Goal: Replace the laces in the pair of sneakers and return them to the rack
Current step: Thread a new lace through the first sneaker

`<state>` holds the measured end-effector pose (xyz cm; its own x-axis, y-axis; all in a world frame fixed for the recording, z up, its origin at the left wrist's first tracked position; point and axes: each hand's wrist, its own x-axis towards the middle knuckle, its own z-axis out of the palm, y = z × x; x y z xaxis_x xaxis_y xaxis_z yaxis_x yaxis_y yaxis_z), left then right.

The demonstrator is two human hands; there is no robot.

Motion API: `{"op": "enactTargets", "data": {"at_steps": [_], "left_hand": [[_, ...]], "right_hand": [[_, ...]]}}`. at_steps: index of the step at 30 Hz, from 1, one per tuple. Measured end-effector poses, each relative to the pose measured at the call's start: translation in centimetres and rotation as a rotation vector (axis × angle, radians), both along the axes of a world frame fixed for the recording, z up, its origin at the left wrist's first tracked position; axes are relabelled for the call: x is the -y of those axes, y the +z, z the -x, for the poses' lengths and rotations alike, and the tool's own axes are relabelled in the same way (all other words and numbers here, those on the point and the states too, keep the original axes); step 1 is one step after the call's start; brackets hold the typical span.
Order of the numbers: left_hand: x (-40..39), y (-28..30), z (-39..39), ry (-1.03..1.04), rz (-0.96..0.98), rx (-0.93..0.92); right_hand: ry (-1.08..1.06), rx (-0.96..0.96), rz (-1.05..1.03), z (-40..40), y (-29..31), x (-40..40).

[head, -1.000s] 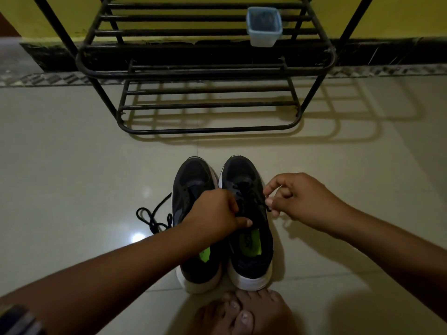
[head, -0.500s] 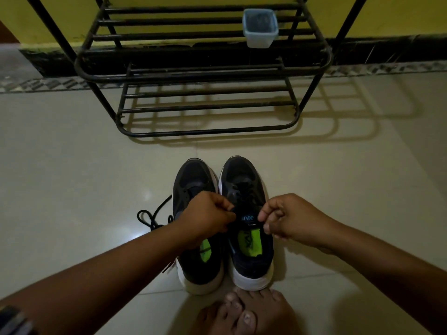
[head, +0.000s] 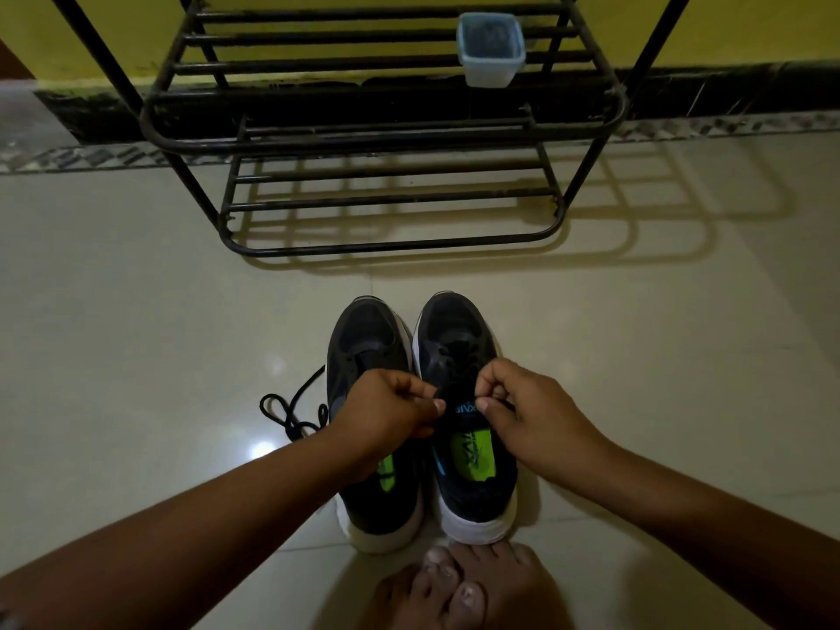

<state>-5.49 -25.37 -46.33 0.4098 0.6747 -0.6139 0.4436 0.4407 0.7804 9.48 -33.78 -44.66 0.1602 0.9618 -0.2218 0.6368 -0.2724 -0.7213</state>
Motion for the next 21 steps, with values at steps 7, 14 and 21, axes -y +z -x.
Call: {"op": "enactTargets", "data": {"at_steps": [7, 14, 21], "left_hand": [[-0.1, 0.2, 0.1, 0.017, 0.034, 0.024], [-0.2, 0.3, 0.1, 0.010, 0.045, 0.030], [0.0, 0.1, 0.1, 0.032, 0.047, 0.028]], "right_hand": [[0.041, 0.093, -0.067, 0.3, -0.7, 0.1], [0.193, 0.365, -0.120, 0.1, -0.8, -0.1], [0.160, 0.453, -0.220, 0.0, -1.4, -0.5]]}}
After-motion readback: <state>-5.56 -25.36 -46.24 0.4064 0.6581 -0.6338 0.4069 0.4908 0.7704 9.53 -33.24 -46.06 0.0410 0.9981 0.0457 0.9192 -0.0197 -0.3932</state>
